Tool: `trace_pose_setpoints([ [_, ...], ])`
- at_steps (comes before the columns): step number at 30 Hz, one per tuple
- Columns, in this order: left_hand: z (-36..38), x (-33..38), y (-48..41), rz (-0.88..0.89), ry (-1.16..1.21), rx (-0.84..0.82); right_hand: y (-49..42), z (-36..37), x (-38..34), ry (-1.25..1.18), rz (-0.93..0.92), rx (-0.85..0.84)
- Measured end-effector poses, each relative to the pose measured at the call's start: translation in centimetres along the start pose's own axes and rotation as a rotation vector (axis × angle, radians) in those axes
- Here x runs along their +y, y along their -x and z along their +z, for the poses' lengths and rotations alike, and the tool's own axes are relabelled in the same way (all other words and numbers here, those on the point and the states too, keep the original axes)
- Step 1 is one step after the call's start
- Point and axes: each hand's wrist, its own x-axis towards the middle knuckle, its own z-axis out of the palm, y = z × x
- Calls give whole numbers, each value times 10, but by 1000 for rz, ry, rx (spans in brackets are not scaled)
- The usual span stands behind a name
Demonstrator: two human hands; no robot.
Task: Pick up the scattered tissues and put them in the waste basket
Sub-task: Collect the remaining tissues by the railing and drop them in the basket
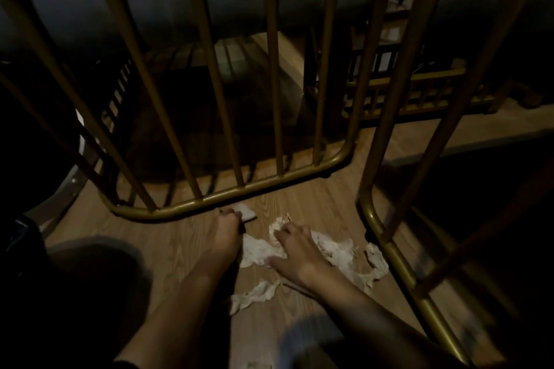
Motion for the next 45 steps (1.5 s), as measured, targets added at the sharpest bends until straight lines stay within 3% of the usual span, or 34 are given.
trace_pose_setpoints([
  [3,-6,3,10,-18,80,25,14,15,6,132,-133,109],
  [6,-13,6,30,36,195,80,18,19,12,108,-218,199],
  [12,-21,14,89,68,381,136,10,-10,8,-74,-108,187],
  [15,-20,10,119,201,435,36,23,-31,4,-99,-118,269],
  [19,-7,11,149,229,255,-28,60,-44,15,263,-23,-12],
  [21,-4,20,160,185,240,-21,83,-39,23,243,108,-154],
  [23,-4,34,168,120,219,-18,105,-26,28,206,143,-153],
  [28,4,66,191,66,258,-30,134,14,20,202,-55,209],
  [31,-7,79,200,77,368,29,139,25,13,80,-141,221],
  [35,-30,76,209,11,523,-6,136,20,5,-28,-124,187],
  [40,-86,61,210,3,492,68,134,-11,-44,-114,-235,208],
  [45,-186,50,207,138,356,228,131,-66,-134,-174,-408,285],
])
